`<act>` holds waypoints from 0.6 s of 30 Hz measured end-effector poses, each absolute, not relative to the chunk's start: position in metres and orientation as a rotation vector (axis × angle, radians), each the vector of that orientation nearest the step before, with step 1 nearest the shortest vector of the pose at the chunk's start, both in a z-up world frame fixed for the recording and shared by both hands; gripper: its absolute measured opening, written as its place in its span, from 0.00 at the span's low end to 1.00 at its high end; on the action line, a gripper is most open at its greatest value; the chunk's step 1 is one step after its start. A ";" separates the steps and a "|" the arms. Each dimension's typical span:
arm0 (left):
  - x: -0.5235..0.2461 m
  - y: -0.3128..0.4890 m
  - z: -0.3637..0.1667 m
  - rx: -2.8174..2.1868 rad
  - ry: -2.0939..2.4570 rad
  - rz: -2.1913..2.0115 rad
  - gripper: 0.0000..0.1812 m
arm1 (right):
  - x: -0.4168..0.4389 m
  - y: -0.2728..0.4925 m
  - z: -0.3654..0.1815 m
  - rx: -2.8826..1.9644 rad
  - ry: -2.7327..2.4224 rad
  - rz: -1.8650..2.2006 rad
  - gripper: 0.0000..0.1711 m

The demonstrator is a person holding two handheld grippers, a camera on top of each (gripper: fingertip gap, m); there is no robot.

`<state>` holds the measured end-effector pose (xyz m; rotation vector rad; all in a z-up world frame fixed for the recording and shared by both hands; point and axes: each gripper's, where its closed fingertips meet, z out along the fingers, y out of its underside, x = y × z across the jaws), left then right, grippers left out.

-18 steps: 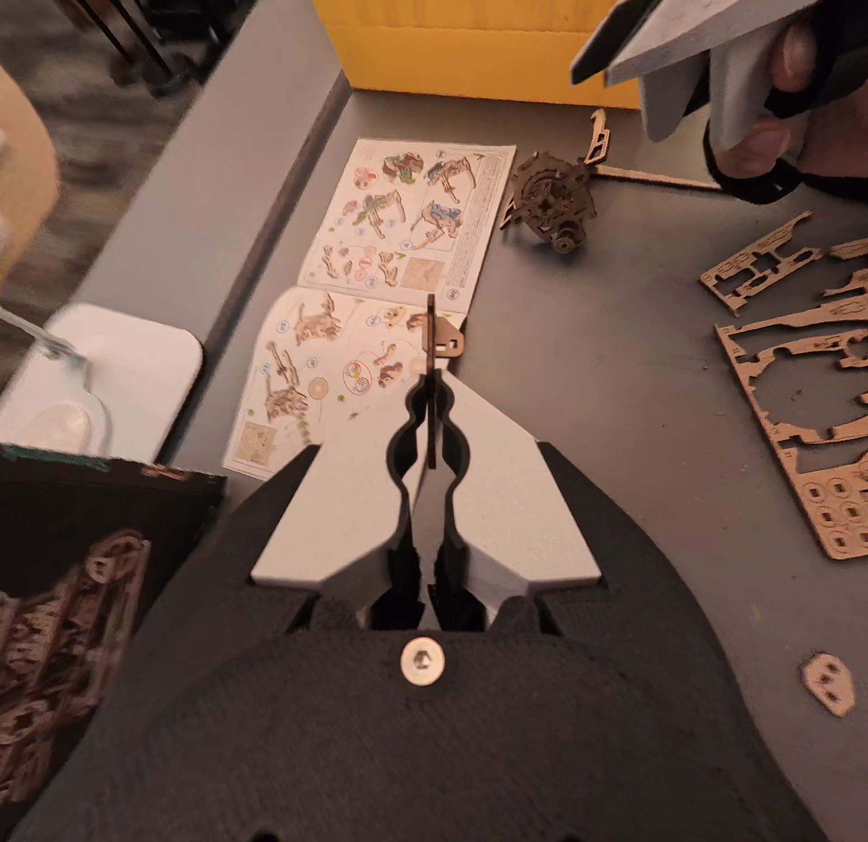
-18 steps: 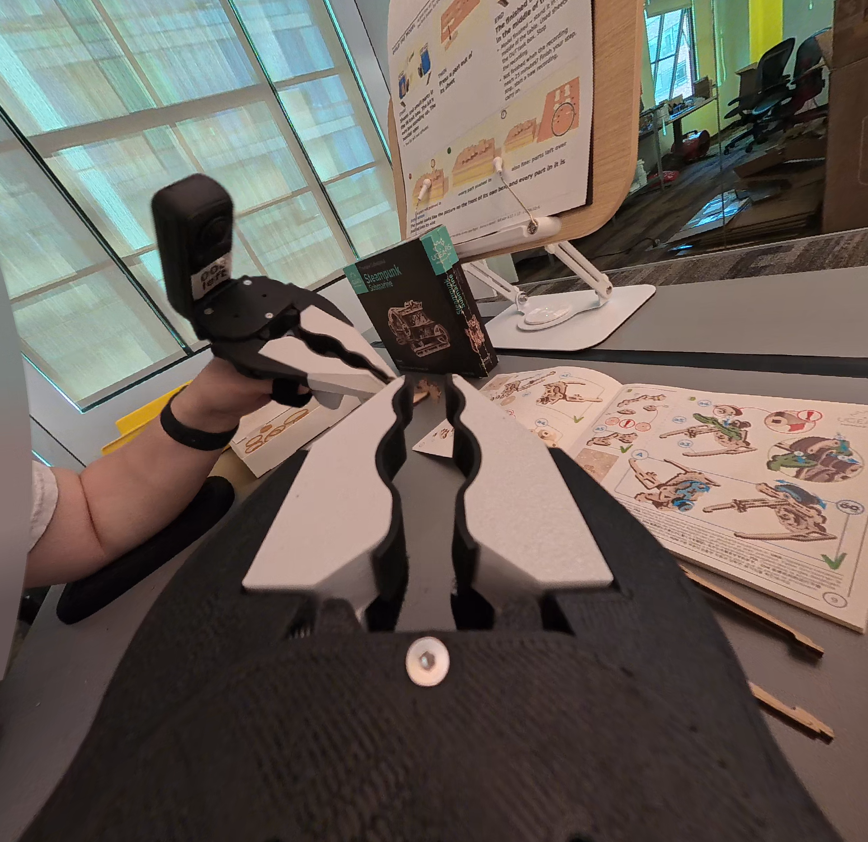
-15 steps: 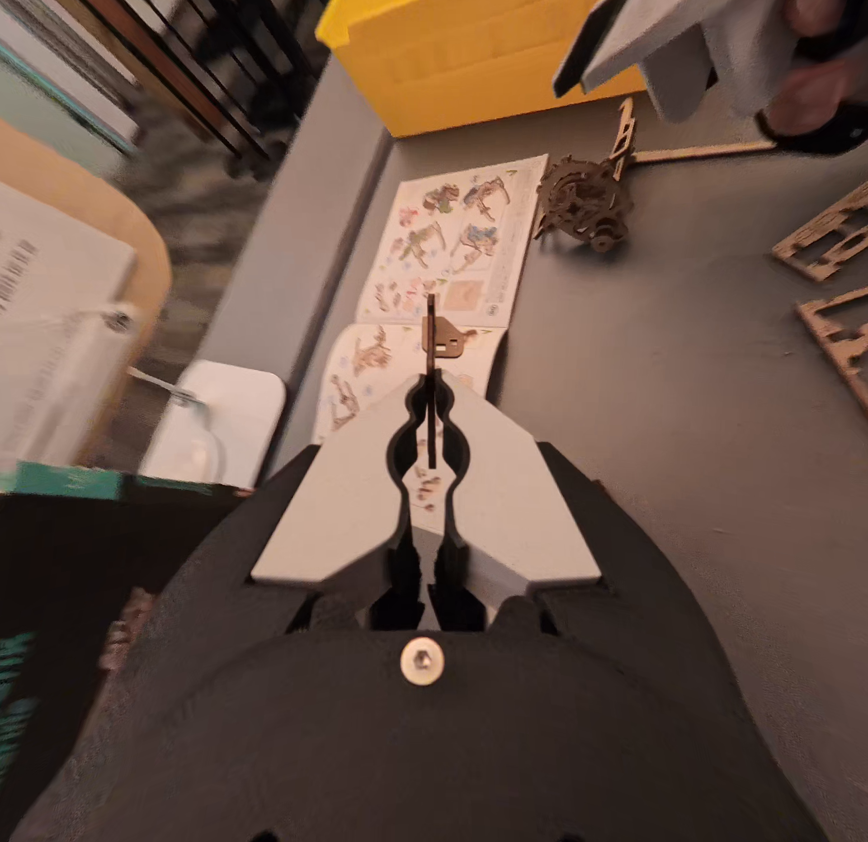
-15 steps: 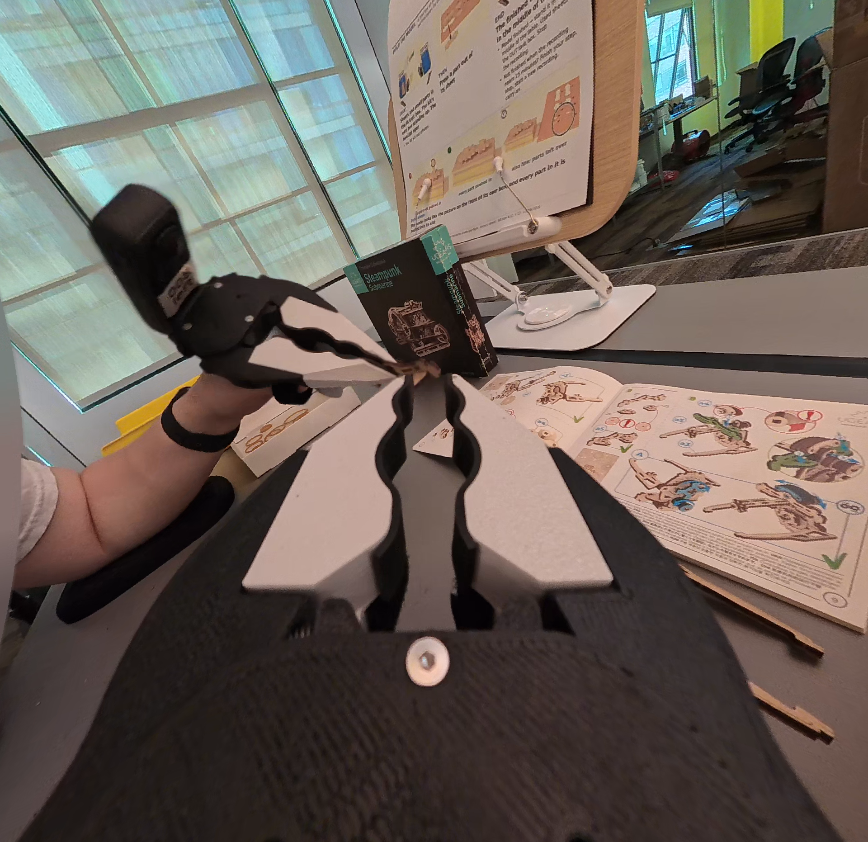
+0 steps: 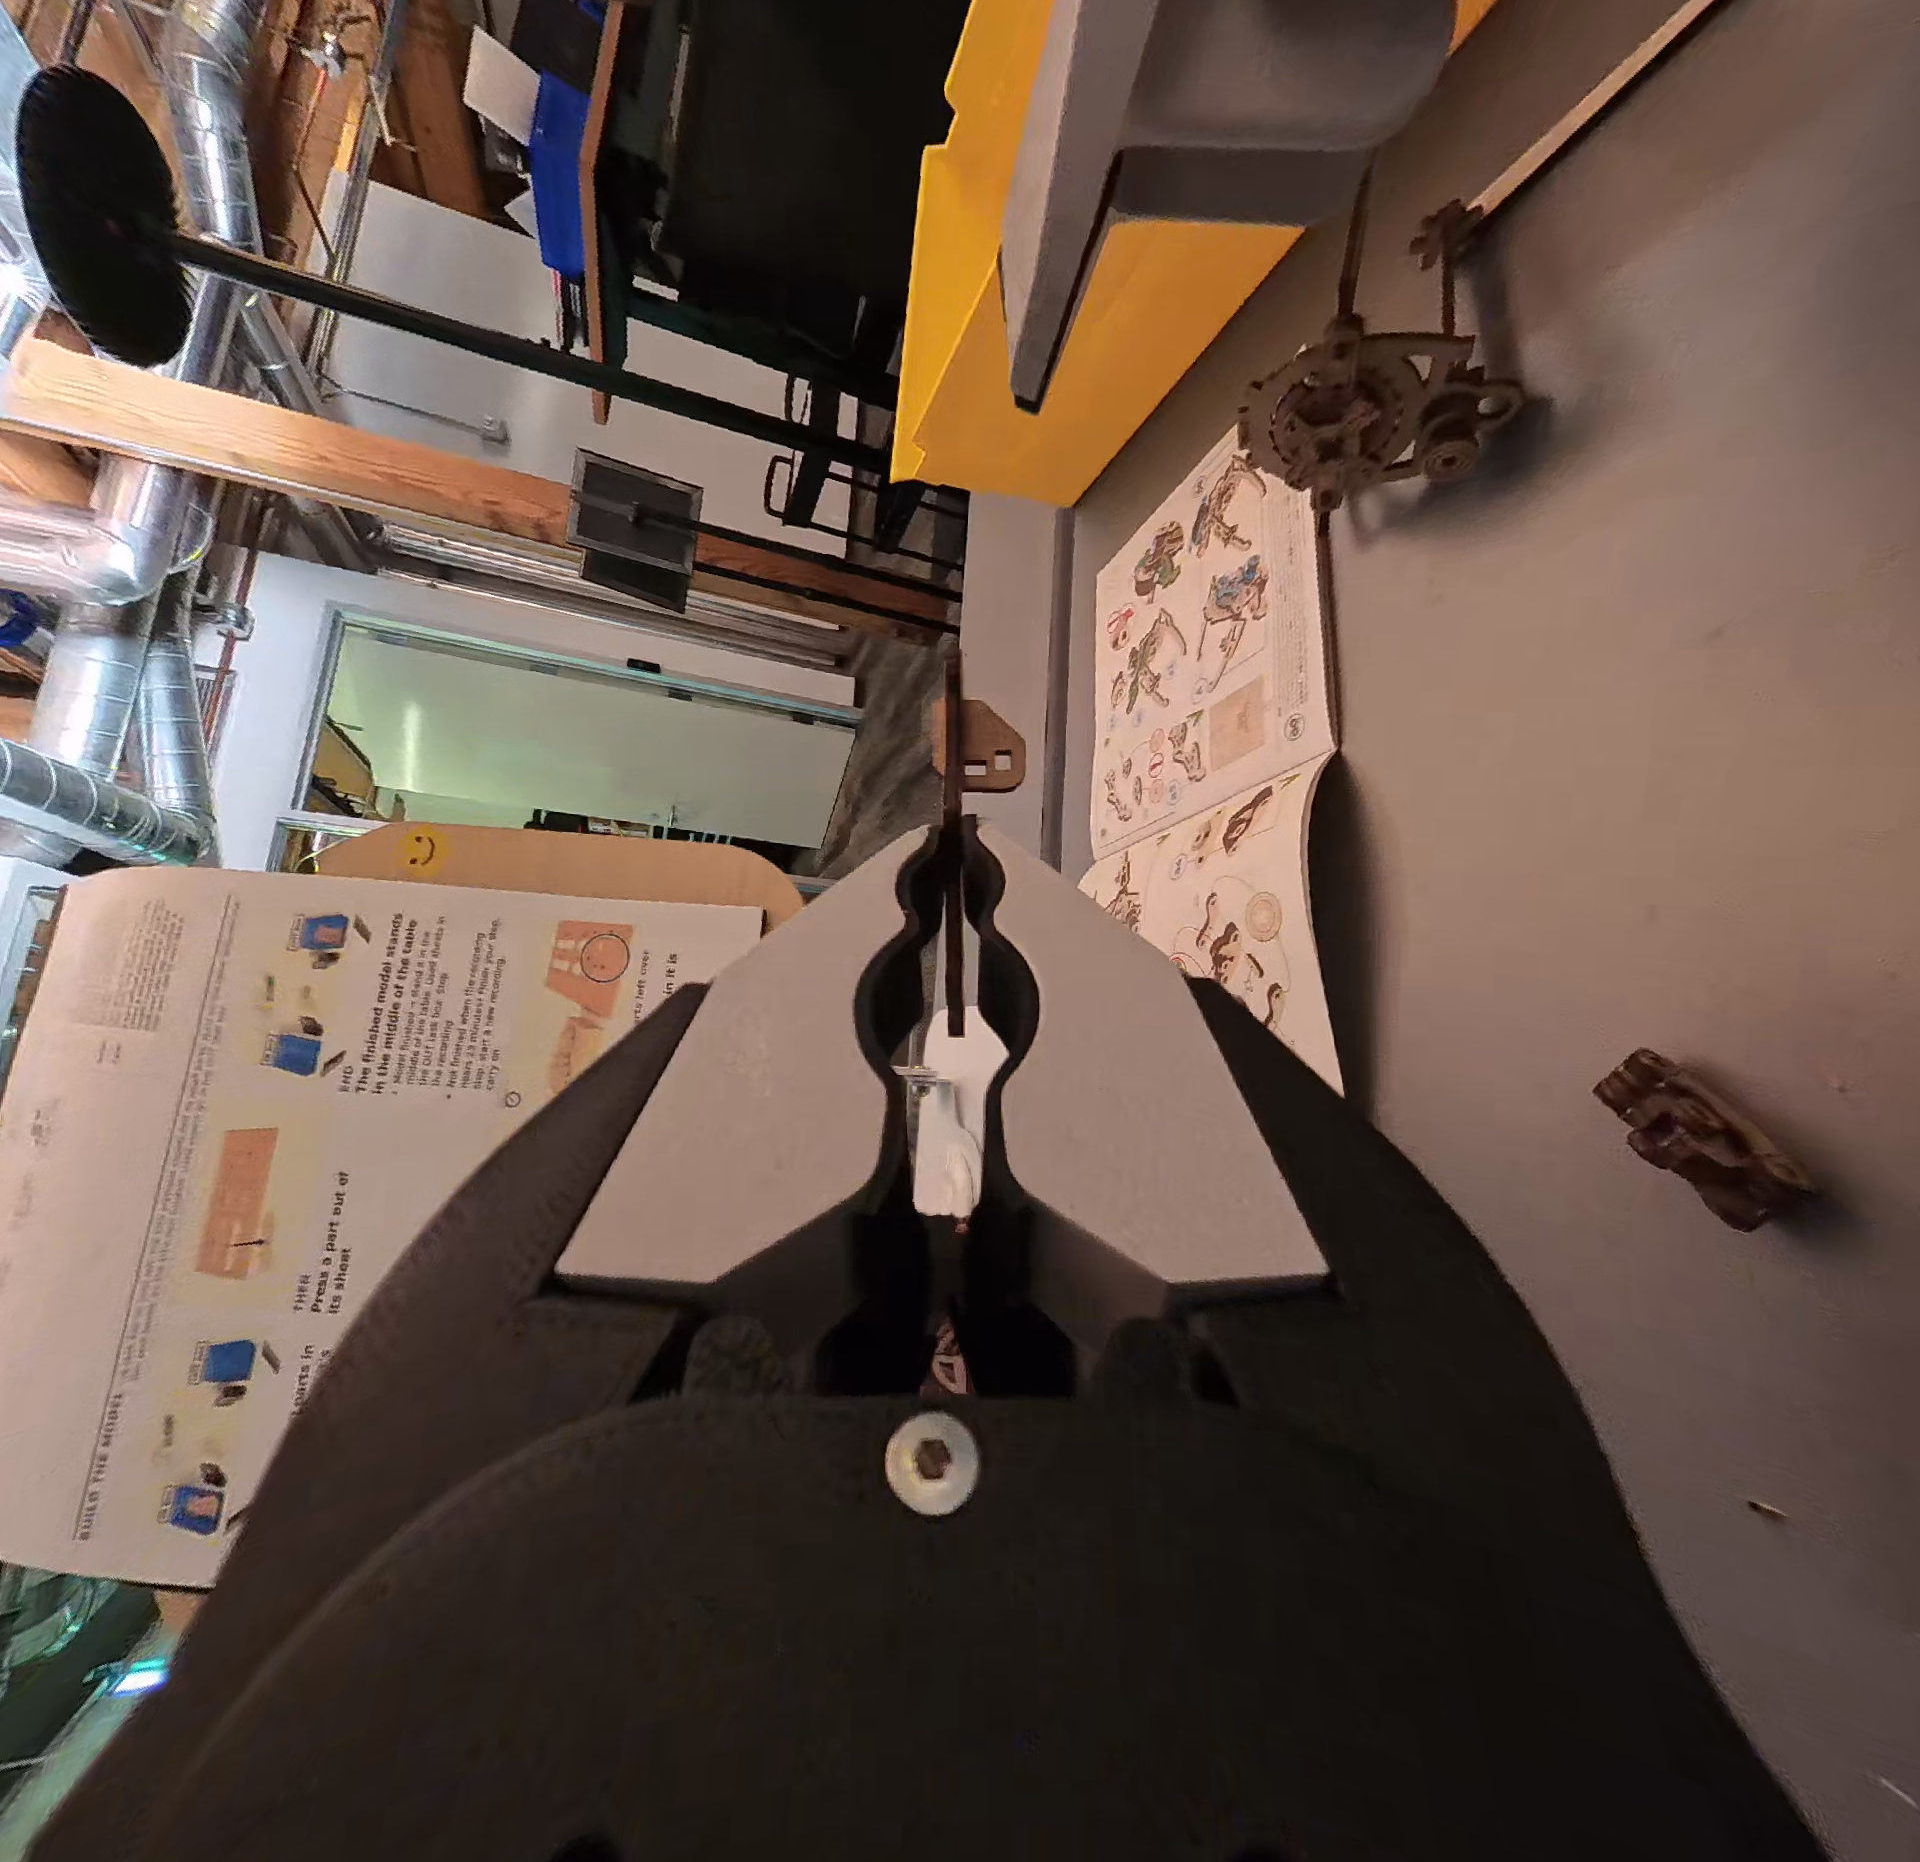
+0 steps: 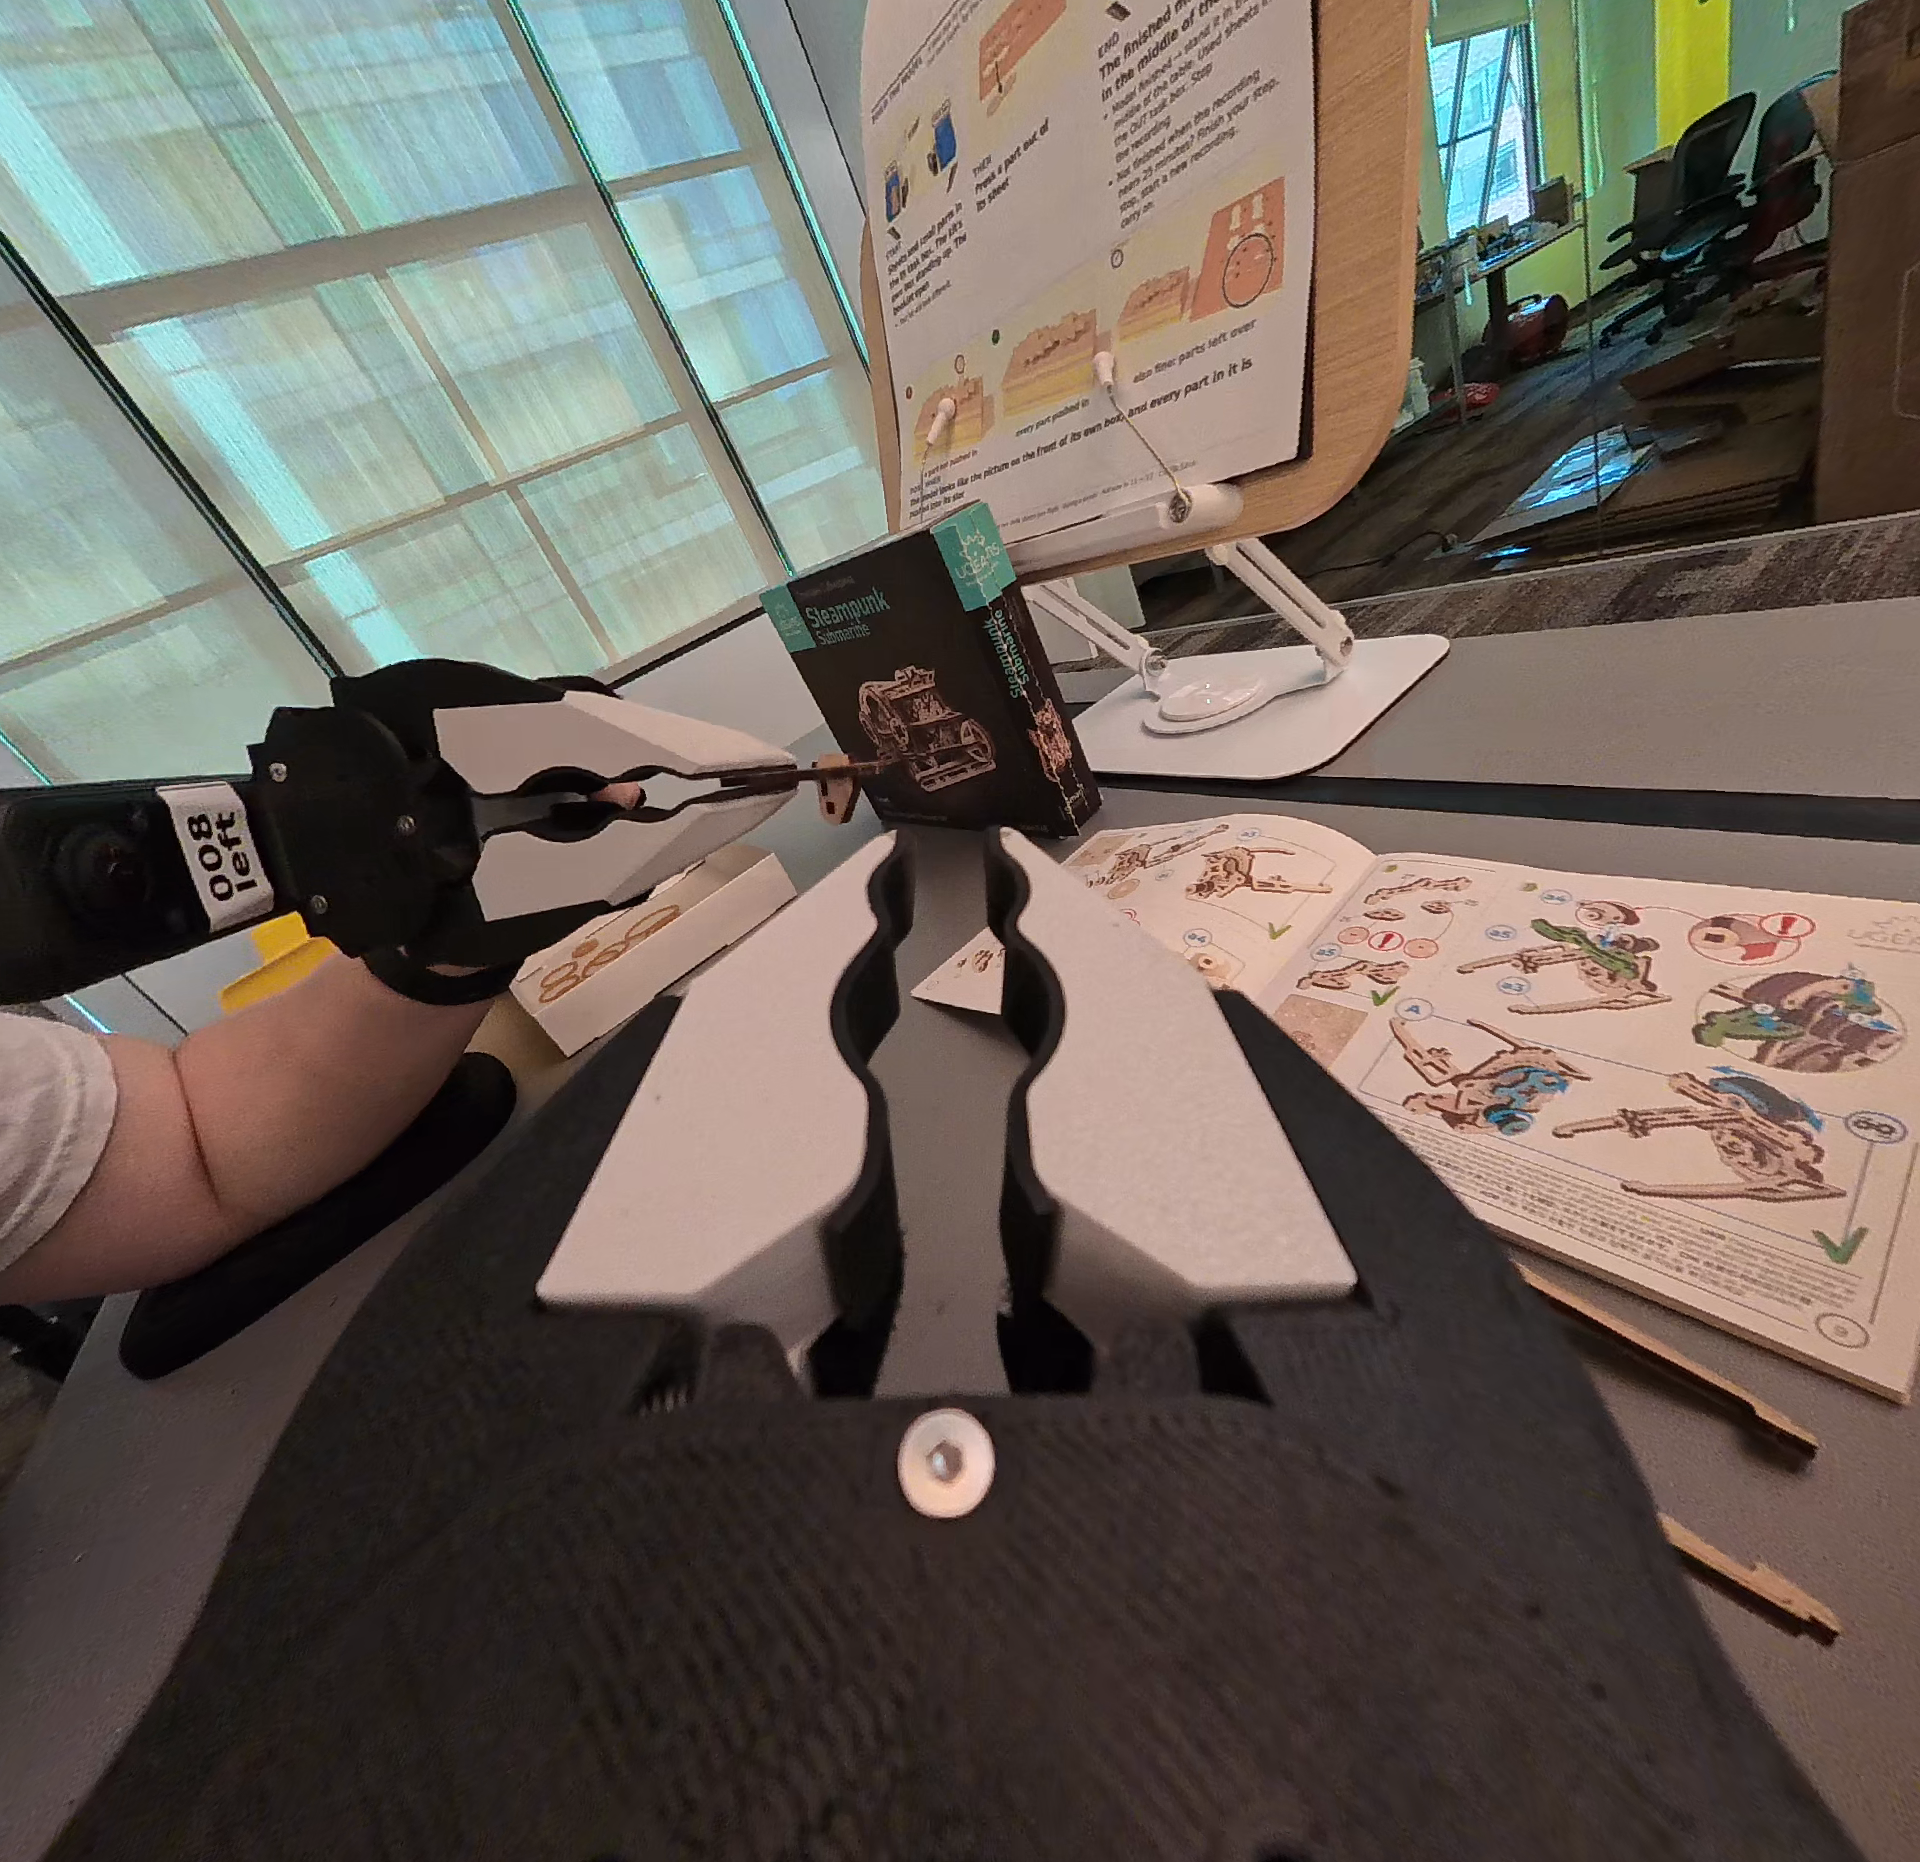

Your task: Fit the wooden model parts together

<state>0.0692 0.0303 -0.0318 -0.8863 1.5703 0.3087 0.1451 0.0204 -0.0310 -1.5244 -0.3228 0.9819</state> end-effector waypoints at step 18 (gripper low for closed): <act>0.070 0.031 -0.033 -0.987 1.573 0.240 0.00 | 0.142 0.020 -0.033 -1.531 -0.330 0.992 0.07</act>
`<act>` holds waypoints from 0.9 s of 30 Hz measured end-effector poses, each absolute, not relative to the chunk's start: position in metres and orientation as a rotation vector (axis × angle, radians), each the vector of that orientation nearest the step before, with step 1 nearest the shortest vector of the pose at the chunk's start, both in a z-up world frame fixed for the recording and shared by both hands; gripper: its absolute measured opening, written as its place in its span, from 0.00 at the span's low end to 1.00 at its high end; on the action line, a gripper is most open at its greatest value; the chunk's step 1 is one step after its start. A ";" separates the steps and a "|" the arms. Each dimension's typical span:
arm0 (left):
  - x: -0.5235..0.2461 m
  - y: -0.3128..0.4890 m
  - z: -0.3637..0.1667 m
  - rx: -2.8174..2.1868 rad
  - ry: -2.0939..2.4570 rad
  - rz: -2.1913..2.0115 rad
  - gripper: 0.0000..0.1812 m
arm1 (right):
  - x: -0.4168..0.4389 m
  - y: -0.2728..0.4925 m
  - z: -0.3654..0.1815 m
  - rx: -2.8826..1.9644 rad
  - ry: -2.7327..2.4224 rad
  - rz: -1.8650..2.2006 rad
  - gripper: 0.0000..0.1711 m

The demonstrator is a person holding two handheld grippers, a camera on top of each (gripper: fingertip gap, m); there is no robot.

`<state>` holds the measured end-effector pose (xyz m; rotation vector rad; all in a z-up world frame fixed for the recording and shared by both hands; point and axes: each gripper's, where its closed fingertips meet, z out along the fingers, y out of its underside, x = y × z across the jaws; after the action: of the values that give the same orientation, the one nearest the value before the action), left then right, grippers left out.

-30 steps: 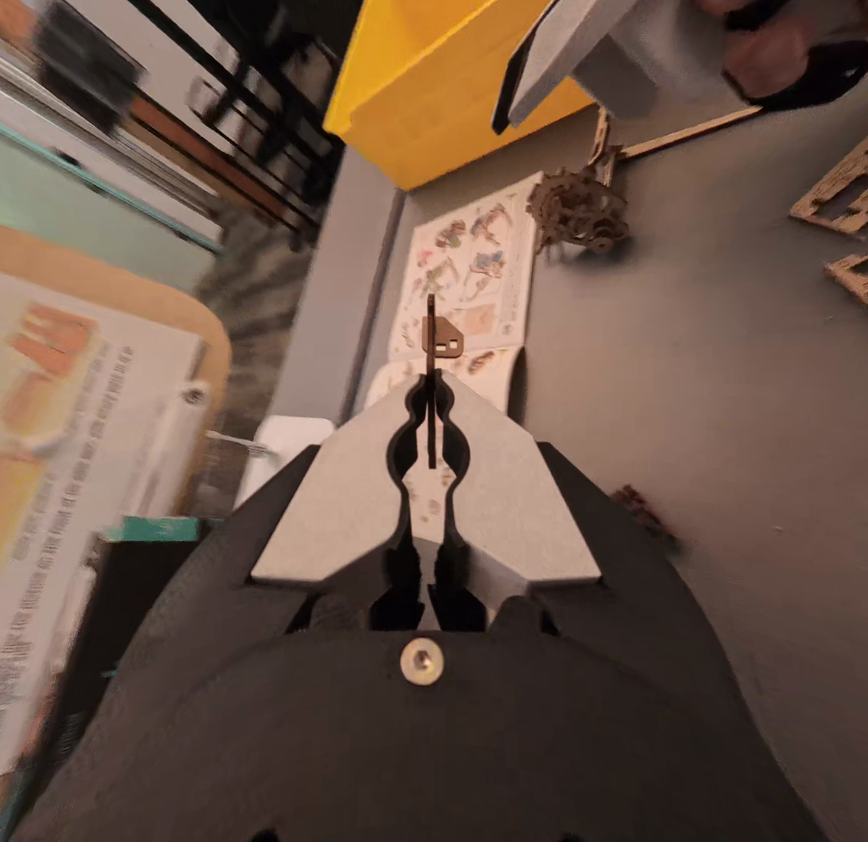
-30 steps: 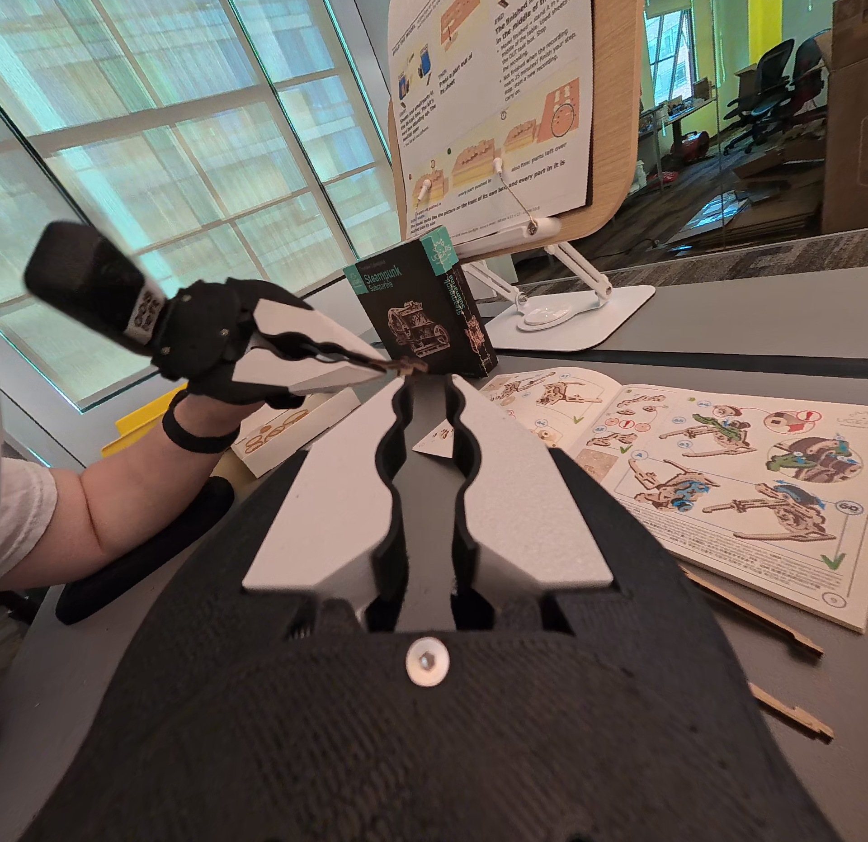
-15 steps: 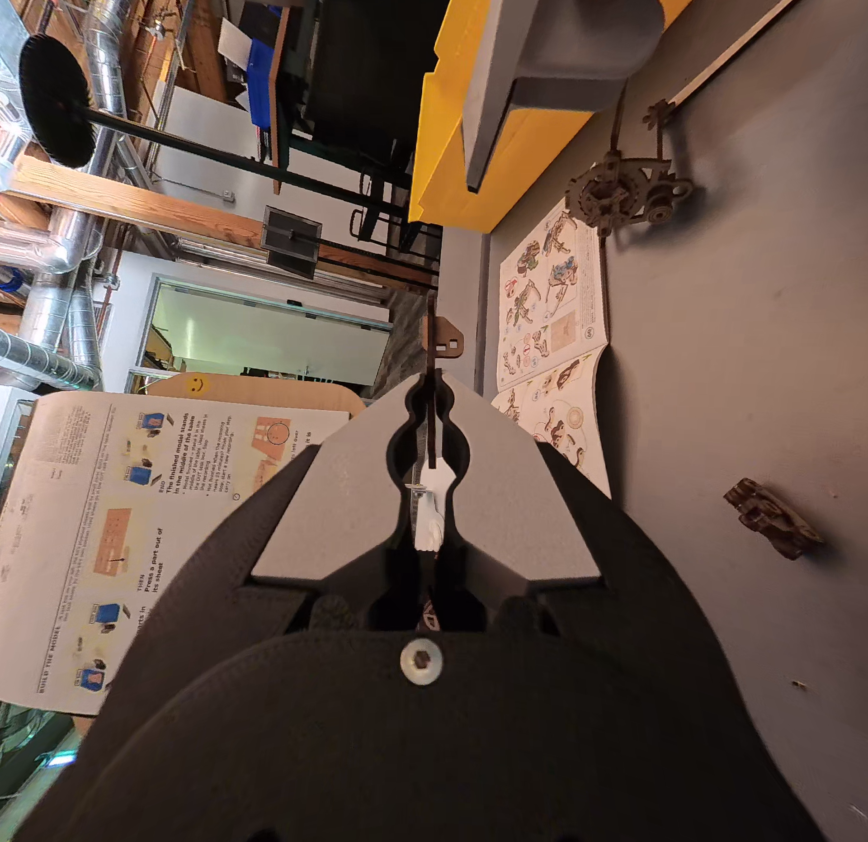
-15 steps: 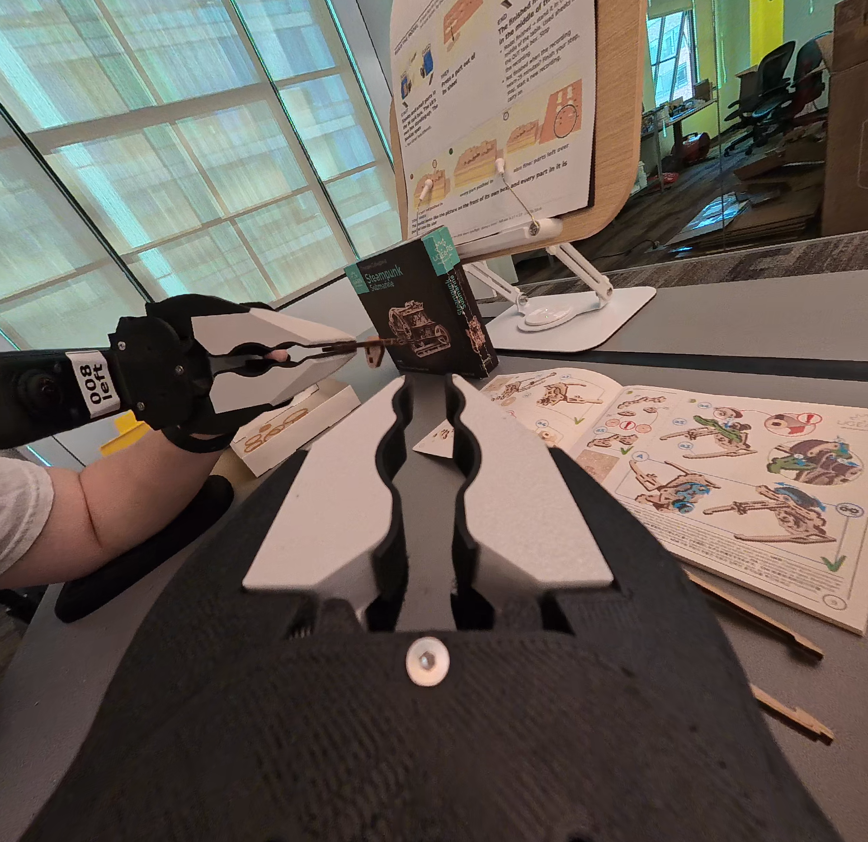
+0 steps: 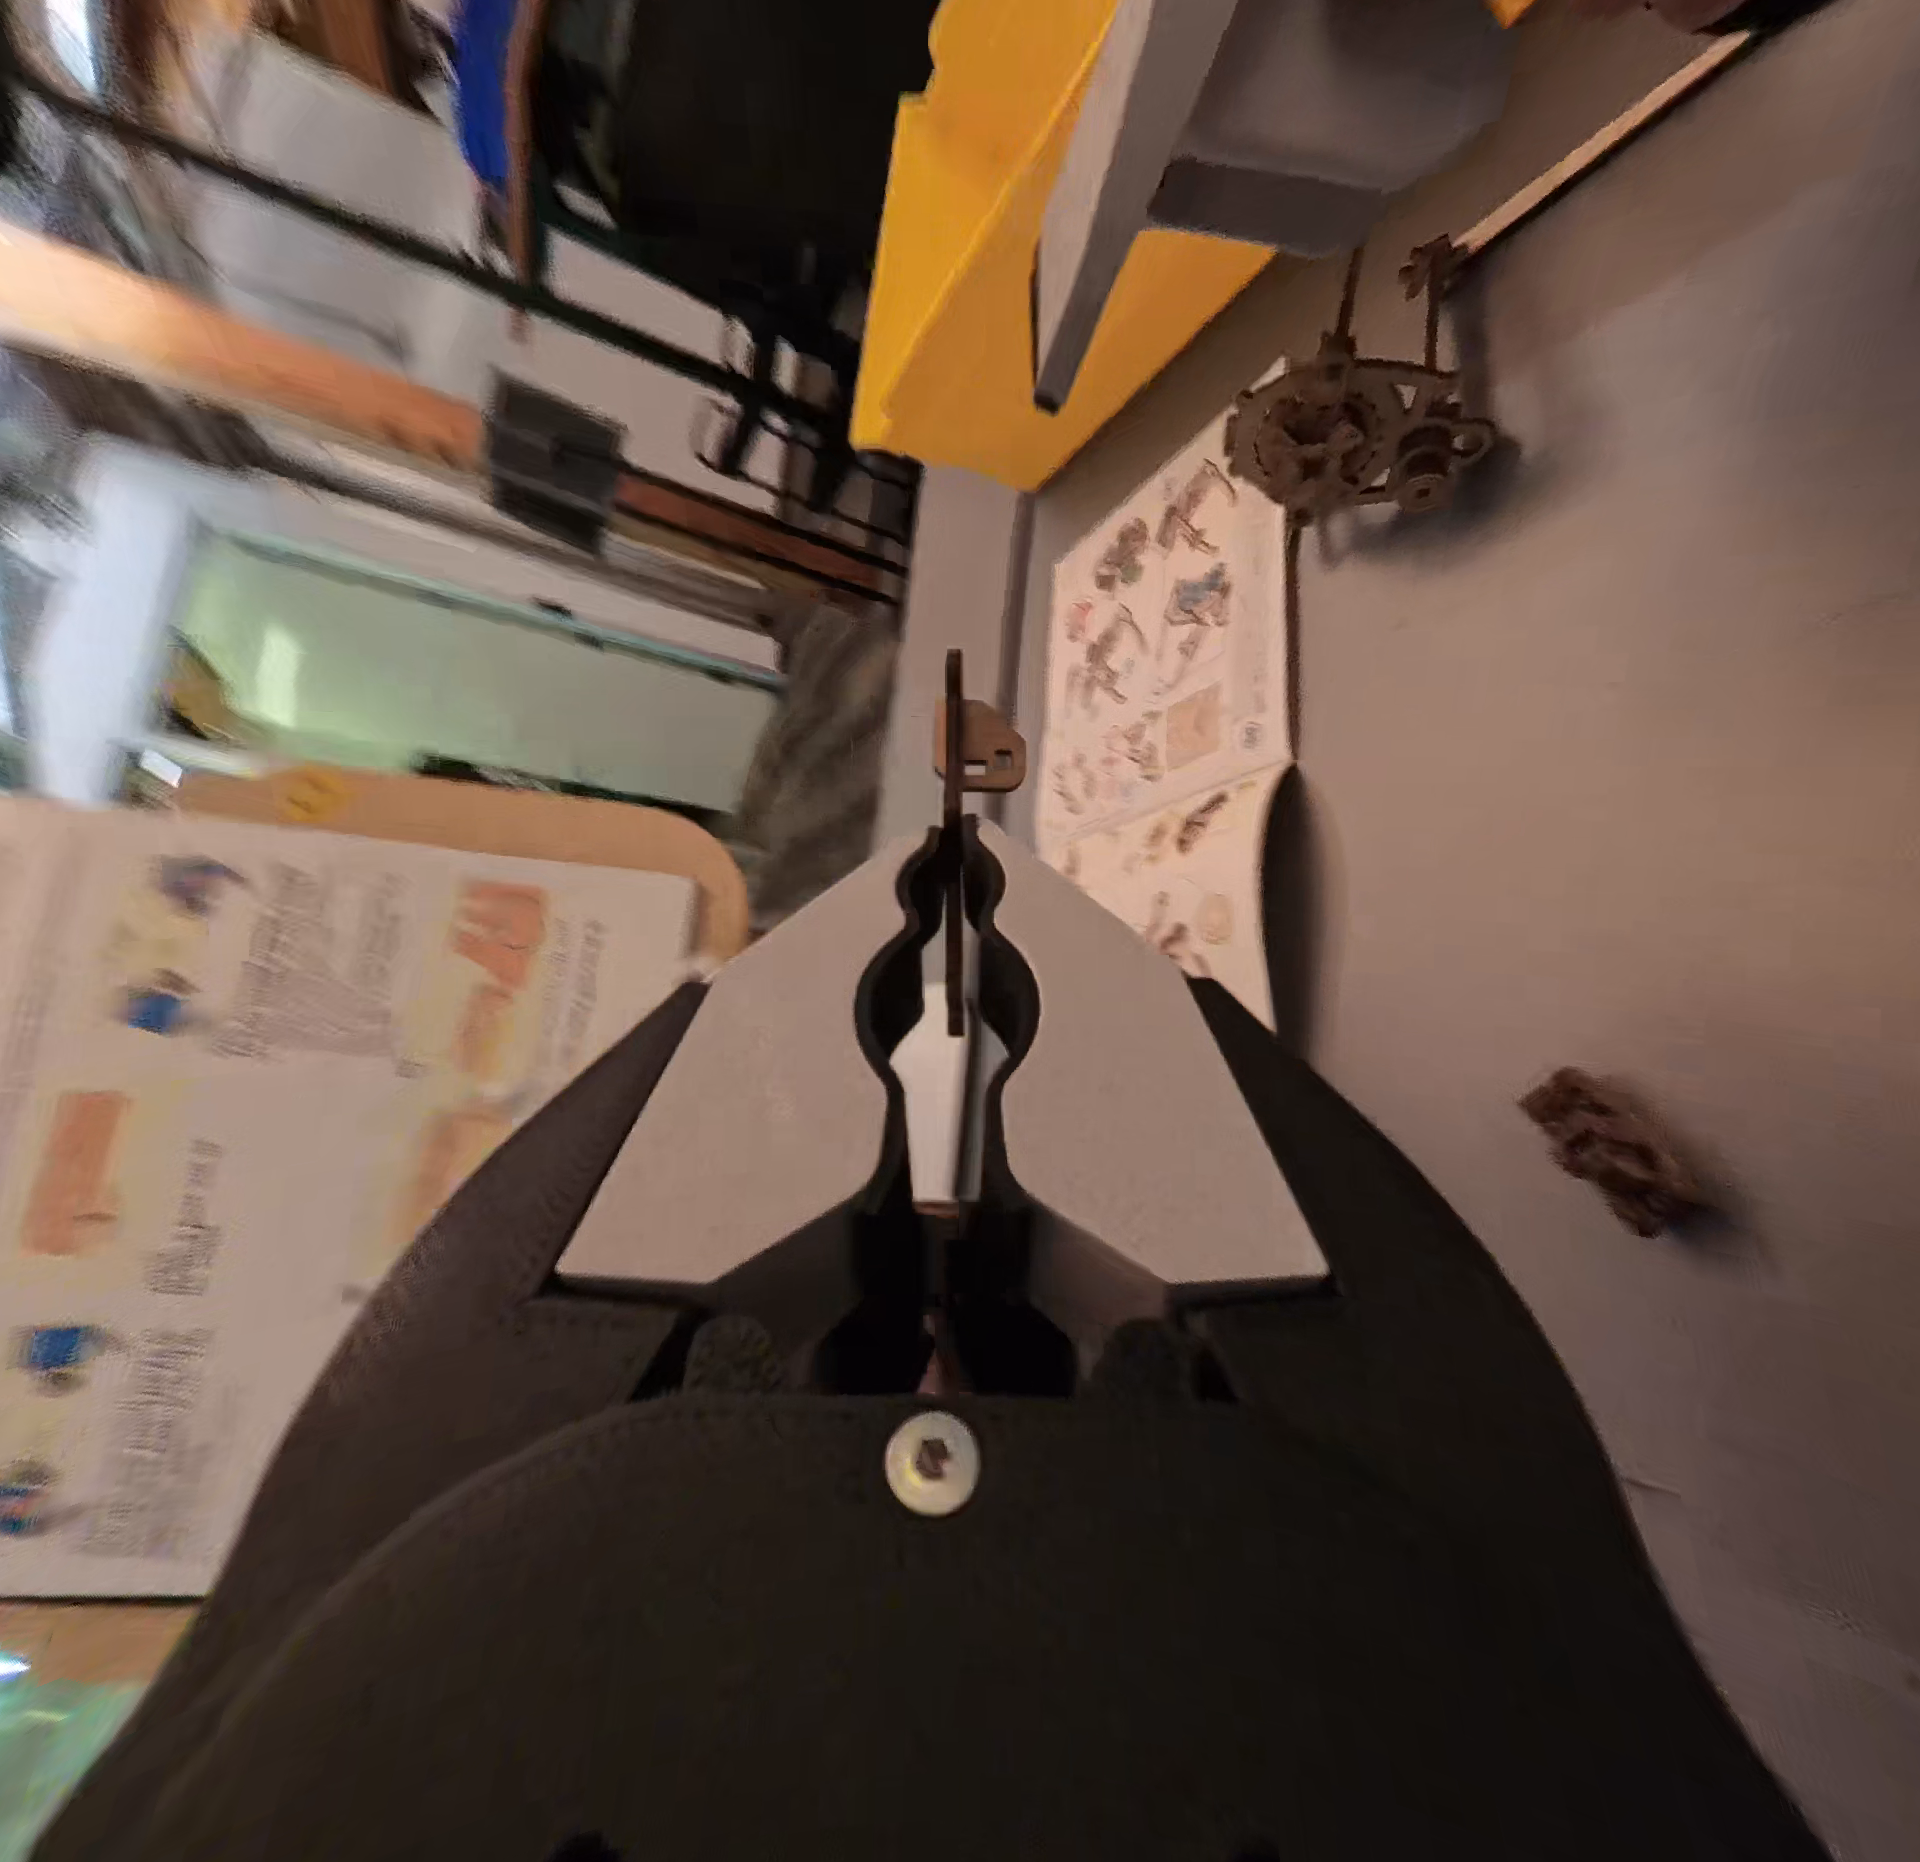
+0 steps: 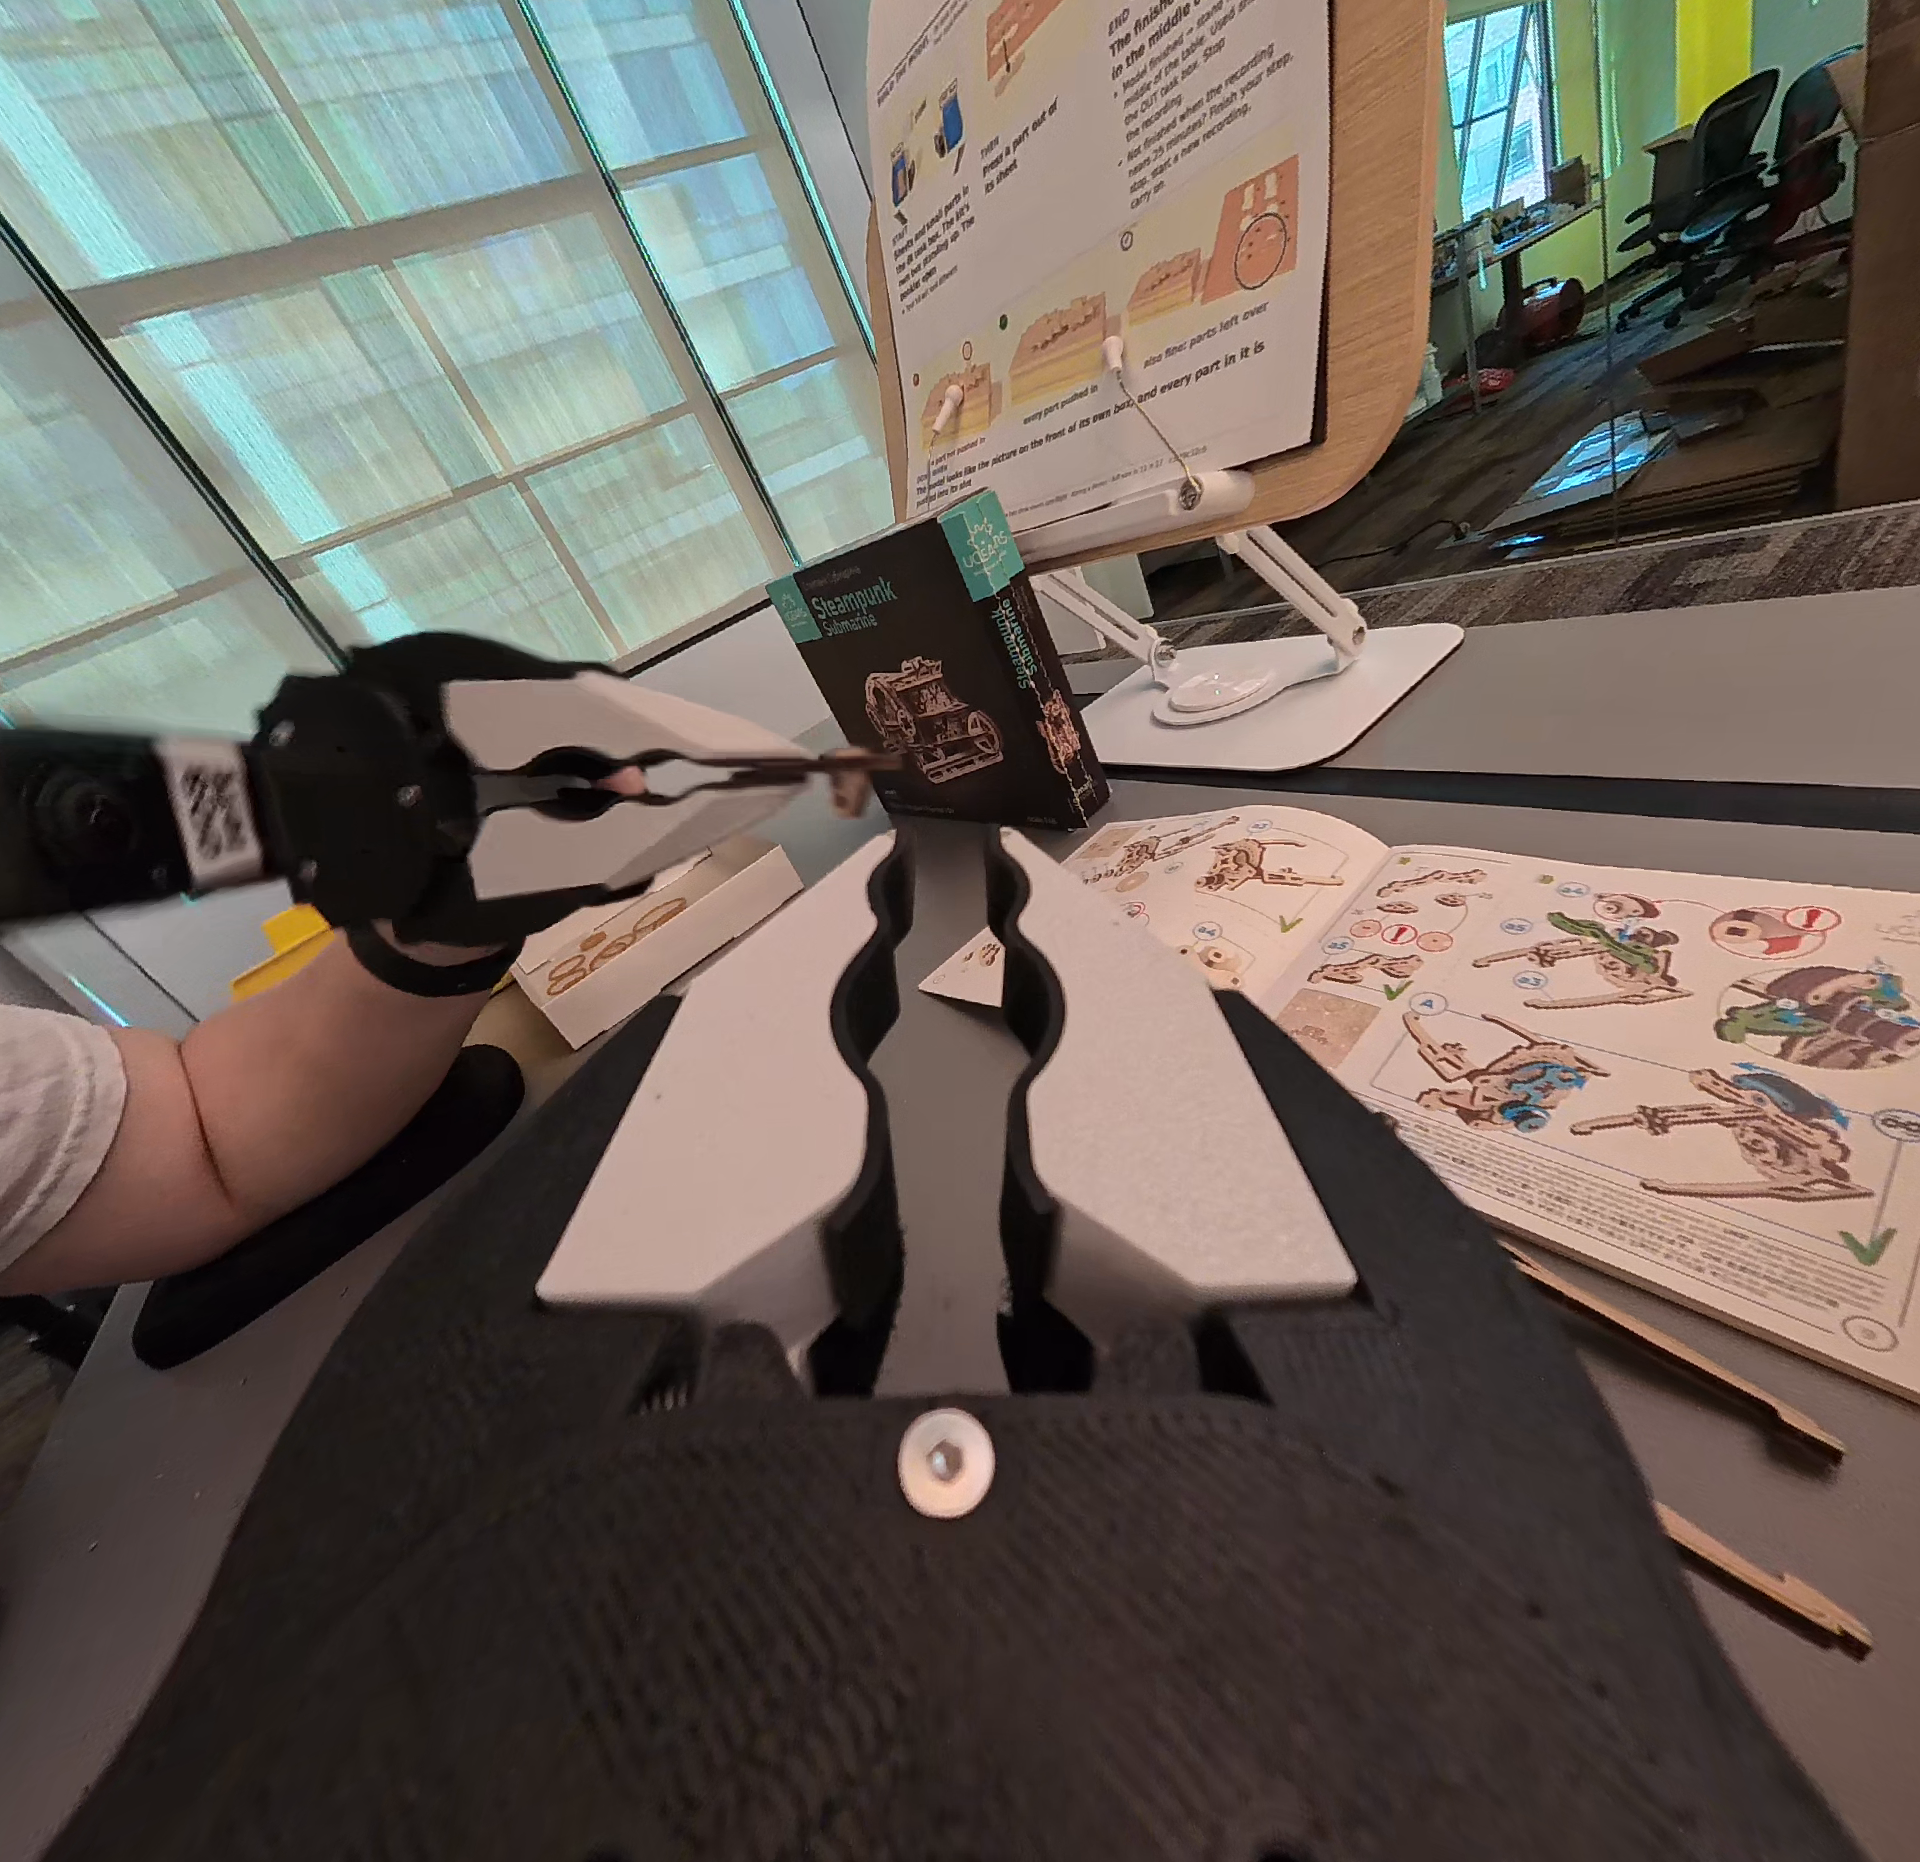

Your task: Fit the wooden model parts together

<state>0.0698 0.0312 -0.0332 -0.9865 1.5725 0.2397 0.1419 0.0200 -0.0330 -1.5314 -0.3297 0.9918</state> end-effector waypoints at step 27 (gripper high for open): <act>-0.009 0.022 -0.148 -1.974 1.470 -0.474 0.00 | 0.163 0.025 -0.022 -1.488 -0.245 0.976 0.07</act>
<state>-0.0086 0.0218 -0.1485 -1.9738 1.4702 -0.4740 0.1633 0.0253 -0.0225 -1.4881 -0.2446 0.9763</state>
